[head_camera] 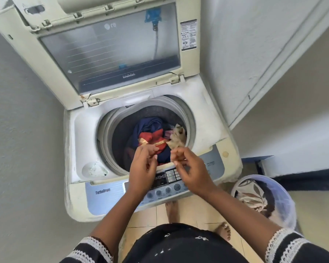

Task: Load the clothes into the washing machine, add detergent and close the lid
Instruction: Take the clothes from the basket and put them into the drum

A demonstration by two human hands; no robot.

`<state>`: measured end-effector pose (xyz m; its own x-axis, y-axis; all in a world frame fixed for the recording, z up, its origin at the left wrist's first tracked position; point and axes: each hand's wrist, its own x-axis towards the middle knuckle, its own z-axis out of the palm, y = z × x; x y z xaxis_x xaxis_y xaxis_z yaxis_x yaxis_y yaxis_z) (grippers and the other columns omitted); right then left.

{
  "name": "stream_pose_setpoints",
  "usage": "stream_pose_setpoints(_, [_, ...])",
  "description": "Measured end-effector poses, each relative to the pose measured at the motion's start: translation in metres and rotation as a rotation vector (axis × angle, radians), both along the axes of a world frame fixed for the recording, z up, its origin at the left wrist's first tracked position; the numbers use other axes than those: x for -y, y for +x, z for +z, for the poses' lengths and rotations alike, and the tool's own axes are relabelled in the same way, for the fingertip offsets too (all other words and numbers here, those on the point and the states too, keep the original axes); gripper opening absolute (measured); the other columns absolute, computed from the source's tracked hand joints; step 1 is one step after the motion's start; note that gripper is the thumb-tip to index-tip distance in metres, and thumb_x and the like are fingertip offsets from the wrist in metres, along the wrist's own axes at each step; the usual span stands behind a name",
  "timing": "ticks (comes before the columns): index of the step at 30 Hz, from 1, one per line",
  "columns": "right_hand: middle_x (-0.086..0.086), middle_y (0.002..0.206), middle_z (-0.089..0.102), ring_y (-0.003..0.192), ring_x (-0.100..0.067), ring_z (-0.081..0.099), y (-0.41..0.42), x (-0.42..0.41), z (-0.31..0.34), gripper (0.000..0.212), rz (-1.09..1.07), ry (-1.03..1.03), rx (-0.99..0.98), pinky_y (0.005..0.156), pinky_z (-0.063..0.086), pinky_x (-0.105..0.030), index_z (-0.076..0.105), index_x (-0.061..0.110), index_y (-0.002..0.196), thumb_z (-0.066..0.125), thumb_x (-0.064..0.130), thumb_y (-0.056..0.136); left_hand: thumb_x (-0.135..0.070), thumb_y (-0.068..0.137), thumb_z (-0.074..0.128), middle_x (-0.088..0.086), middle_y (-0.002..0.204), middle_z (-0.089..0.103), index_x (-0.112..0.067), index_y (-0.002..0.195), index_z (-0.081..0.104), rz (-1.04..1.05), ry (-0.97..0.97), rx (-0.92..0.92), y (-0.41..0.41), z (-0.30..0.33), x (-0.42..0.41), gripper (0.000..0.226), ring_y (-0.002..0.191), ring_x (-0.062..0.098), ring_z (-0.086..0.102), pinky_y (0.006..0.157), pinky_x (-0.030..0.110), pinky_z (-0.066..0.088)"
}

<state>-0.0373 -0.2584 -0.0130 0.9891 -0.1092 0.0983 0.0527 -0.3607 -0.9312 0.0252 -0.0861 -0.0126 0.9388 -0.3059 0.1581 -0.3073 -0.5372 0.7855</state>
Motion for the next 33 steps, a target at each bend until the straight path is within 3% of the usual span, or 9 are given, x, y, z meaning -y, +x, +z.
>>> stream_pose_setpoints(3, [0.005, 0.102, 0.057, 0.095, -0.015, 0.06, -0.054, 0.026, -0.014, 0.025, -0.035, -0.154, 0.087, 0.079, 0.053, -0.033, 0.059, 0.014, 0.11, 0.057, -0.002, 0.092, 0.001, 0.09, 0.054, -0.002, 0.107, 0.06, -0.01, 0.106, 0.063, -0.105, -0.057, 0.017, -0.038, 0.006, 0.033, 0.021, 0.103, 0.01, 0.058, 0.086, 0.029, 0.05])
stream_pose_setpoints(7, [0.004, 0.107, 0.058, 0.102, -0.015, 0.058, -0.117, 0.072, -0.039, 0.027, -0.107, -0.233, 0.007, 0.088, 0.049, -0.032, 0.062, 0.013, 0.112, 0.058, -0.002, 0.089, -0.001, 0.089, 0.052, 0.0, 0.111, 0.059, -0.01, 0.107, 0.064, -0.376, -0.09, -0.039, -0.09, 0.0, 0.085, 0.023, 0.11, 0.015, 0.058, 0.092, 0.032, 0.05])
stream_pose_setpoints(11, [0.009, 0.107, 0.054, 0.101, -0.004, 0.051, -0.174, 0.123, -0.055, 0.028, -0.206, -0.299, -0.138, 0.088, 0.044, -0.02, 0.055, 0.022, 0.113, 0.051, 0.011, 0.088, -0.007, 0.092, 0.054, -0.005, 0.116, 0.056, -0.017, 0.114, 0.062, -0.589, -0.011, -0.177, -0.129, -0.033, 0.142, 0.026, 0.113, 0.009, 0.055, 0.095, 0.03, 0.048])
stream_pose_setpoints(16, [0.011, 0.108, 0.055, 0.102, -0.005, 0.054, -0.232, 0.187, -0.081, 0.037, -0.274, -0.268, -0.323, 0.087, 0.049, -0.029, 0.06, 0.022, 0.11, 0.057, -0.002, 0.082, -0.008, 0.089, 0.057, -0.002, 0.119, 0.054, -0.017, 0.119, 0.061, -0.767, 0.166, -0.246, -0.154, -0.077, 0.208, 0.031, 0.114, 0.014, 0.052, 0.096, 0.027, 0.044])
stream_pose_setpoints(21, [0.01, 0.11, 0.055, 0.1, -0.008, 0.056, -0.277, 0.239, -0.106, 0.032, -0.276, -0.229, -0.47, 0.083, 0.053, -0.035, 0.063, 0.022, 0.11, 0.058, 0.003, 0.085, -0.013, 0.091, 0.06, 0.001, 0.128, 0.05, -0.019, 0.127, 0.056, -0.822, 0.357, -0.349, -0.171, -0.111, 0.272, 0.037, 0.121, 0.019, 0.047, 0.102, 0.027, 0.039])
stream_pose_setpoints(25, [0.006, 0.118, 0.054, 0.113, -0.018, 0.053, -0.3, 0.274, -0.139, 0.033, -0.241, -0.227, -0.611, 0.086, 0.051, -0.04, 0.063, 0.02, 0.112, 0.06, 0.005, 0.084, -0.016, 0.091, 0.06, 0.004, 0.131, 0.047, -0.017, 0.131, 0.054, -0.801, 0.442, -0.435, -0.189, -0.136, 0.314, 0.04, 0.123, 0.023, 0.046, 0.103, 0.033, 0.041])
stream_pose_setpoints(28, [0.001, 0.126, 0.052, 0.124, -0.025, 0.047, -0.308, 0.296, -0.178, 0.033, -0.213, -0.213, -0.782, 0.088, 0.049, -0.038, 0.061, 0.02, 0.116, 0.064, 0.009, 0.084, -0.018, 0.092, 0.06, 0.006, 0.134, 0.045, -0.017, 0.133, 0.052, -0.811, 0.516, -0.5, -0.204, -0.162, 0.329, 0.042, 0.125, 0.025, 0.045, 0.106, 0.035, 0.039])
stream_pose_setpoints(33, [-0.011, 0.133, 0.051, 0.119, -0.029, 0.049, -0.311, 0.321, -0.263, 0.041, -0.214, -0.139, -1.108, 0.082, 0.04, -0.03, 0.053, 0.017, 0.131, 0.061, 0.019, 0.091, -0.021, 0.092, 0.057, 0.006, 0.141, 0.038, -0.019, 0.138, 0.046, -0.951, 0.759, -0.554, -0.214, -0.236, 0.335, 0.047, 0.126, 0.028, 0.042, 0.1, 0.045, 0.045])
